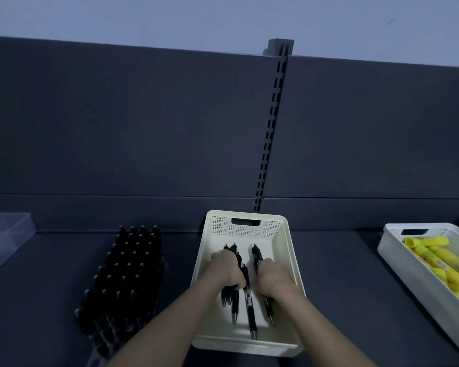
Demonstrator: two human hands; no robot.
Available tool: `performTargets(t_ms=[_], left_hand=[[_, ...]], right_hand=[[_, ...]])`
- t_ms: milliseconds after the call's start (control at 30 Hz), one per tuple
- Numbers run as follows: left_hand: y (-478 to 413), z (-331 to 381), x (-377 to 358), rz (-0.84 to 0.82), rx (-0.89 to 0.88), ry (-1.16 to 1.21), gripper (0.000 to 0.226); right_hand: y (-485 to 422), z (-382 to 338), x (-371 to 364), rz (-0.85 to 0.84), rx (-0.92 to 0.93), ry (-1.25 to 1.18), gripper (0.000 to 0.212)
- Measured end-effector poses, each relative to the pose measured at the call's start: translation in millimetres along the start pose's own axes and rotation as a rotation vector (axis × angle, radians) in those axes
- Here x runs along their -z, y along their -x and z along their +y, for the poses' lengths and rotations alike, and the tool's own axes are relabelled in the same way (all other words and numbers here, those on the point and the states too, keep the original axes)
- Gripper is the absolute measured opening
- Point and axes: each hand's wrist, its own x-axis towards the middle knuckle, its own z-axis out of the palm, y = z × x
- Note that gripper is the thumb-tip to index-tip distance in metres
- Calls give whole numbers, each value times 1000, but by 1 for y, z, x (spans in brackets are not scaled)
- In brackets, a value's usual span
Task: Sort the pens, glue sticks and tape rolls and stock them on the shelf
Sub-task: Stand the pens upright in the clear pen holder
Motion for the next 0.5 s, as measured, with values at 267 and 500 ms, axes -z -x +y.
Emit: performTargets(t_ms=[267, 500], left_hand=[[0, -2, 2, 71, -14, -4, 21], [9, -5, 17, -5, 64, 196, 6]], right_hand=[[10, 1, -5, -115, 80, -265, 16], [11, -3, -3, -43, 45, -262, 26]])
